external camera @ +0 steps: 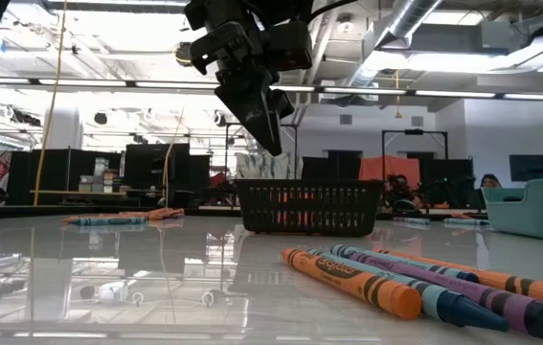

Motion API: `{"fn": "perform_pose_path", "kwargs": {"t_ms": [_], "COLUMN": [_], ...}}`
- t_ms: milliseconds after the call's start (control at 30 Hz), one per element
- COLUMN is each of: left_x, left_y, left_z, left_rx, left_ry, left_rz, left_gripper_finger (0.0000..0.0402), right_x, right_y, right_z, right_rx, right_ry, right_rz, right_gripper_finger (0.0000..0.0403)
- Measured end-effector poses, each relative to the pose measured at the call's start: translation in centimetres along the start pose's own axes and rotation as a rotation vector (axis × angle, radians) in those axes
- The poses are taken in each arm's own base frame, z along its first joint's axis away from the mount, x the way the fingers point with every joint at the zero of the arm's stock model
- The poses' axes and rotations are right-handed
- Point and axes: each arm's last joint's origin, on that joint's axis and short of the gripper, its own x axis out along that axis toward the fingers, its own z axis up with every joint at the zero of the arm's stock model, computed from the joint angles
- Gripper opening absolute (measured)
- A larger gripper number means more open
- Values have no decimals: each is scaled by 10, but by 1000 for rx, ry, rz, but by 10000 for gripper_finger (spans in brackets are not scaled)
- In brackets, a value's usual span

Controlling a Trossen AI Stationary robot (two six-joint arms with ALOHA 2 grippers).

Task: Sort crayons
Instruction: Put the orange crayon into the orange bin

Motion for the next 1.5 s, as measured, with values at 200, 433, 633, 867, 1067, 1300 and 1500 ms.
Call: {"fn": "perform_pose_path", "kwargs": {"t_ms": [200, 433, 633, 867, 1067, 1300, 1500], "left_x": [0, 0, 0, -9, -37, -84, -103], "left_y": [0, 0, 1, 0, -4, -12, -20], "left_z": [0, -1, -1, -5, -7, -16, -32], "left_rx": [0, 0, 0, 29, 30, -12, -70], "left_ry": [1, 12, 14, 69, 88, 98, 81], "left_rz": [4, 19, 28, 96, 175, 249, 244], "left_gripper_finger": [121, 121, 121, 121, 121, 121, 121], "right_x": [0, -9, -21, -46, -72, -106, -133], "right_y": [0, 6, 11, 15, 1, -56, -127], "right_z": [0, 6, 12, 24, 43, 73, 99], "right_rx": [5, 1, 5, 11, 62, 198, 250], "right_ry": [0, 1, -13, -72, -140, -313, -428], "right_rz": [4, 7, -7, -86, -220, -372, -464], "right_gripper_finger": [14, 7, 5, 4, 4, 4, 4]}}
